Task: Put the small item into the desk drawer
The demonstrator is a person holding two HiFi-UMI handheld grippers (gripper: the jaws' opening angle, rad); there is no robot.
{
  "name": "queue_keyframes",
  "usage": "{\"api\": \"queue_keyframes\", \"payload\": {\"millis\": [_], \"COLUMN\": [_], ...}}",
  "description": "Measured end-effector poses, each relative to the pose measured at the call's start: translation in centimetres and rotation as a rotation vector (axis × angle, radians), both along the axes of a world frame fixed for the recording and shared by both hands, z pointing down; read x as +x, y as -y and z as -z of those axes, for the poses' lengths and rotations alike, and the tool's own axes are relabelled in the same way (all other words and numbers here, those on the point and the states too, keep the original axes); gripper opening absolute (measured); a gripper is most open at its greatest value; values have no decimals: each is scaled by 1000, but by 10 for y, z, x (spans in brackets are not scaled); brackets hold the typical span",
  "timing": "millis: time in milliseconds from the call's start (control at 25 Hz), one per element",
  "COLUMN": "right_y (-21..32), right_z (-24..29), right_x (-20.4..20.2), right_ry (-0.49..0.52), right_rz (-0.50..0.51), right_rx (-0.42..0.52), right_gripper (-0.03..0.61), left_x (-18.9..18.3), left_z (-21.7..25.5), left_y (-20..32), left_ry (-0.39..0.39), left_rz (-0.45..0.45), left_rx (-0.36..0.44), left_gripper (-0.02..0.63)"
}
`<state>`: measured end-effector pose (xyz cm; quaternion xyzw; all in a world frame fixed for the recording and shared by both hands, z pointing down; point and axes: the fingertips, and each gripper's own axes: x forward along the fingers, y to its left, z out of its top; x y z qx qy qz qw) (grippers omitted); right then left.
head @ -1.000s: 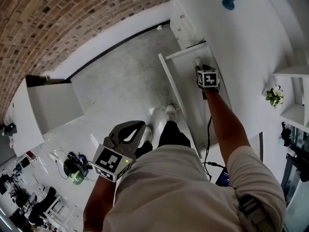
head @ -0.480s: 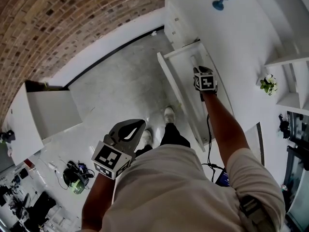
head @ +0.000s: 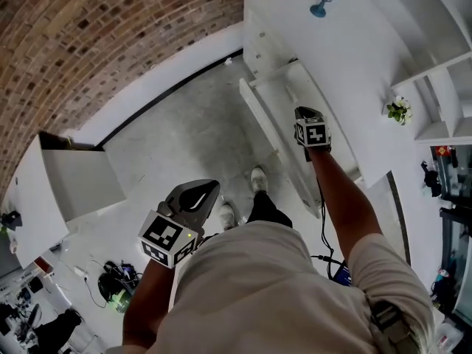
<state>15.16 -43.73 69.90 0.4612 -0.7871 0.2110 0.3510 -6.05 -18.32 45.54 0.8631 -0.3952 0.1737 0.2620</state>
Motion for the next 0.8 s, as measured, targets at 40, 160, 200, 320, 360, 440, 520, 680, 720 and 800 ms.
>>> {"api": "queue_keyframes", "payload": {"millis": [40, 160, 200, 320, 360, 440, 520, 680, 720, 800], "right_y": [-7, -31, -40, -64, -73, -90, -110, -154, -166, -191], "right_z": [5, 22, 28, 47, 54, 66, 78, 101, 106, 115], "right_x": [-1, -3, -3, -2, -3, -5, -8, -14, -17, -25], "right_ry": [4, 8, 7, 10, 13, 14, 11, 37, 48, 72], "right_rz": [-2, 6, 11, 12, 8, 17, 41, 73, 85, 104], "right_rx": [7, 30, 39, 65, 69, 80, 97, 121, 125, 126], "right_gripper": [29, 15, 14, 14, 14, 14, 14, 14, 14, 14], "left_x": [-2, -6, -8, -14, -17, -23, -27, -29, -29, -31], "left_z": [0, 2, 3, 3, 2, 2, 1, -1, -2, -3], "left_y": [-5, -23, -30, -49, -55, -66, -77, -98, -103, -112], "left_ry": [-5, -29, -38, -55, -59, -67, -70, -78, -79, -84], "left_rz": [-5, -16, -16, -20, -22, -28, -37, -61, -66, -75], "left_rx": [5, 17, 20, 28, 30, 34, 39, 50, 52, 52], "left_gripper": [5, 5, 5, 5, 5, 5, 5, 5, 5, 5]}}
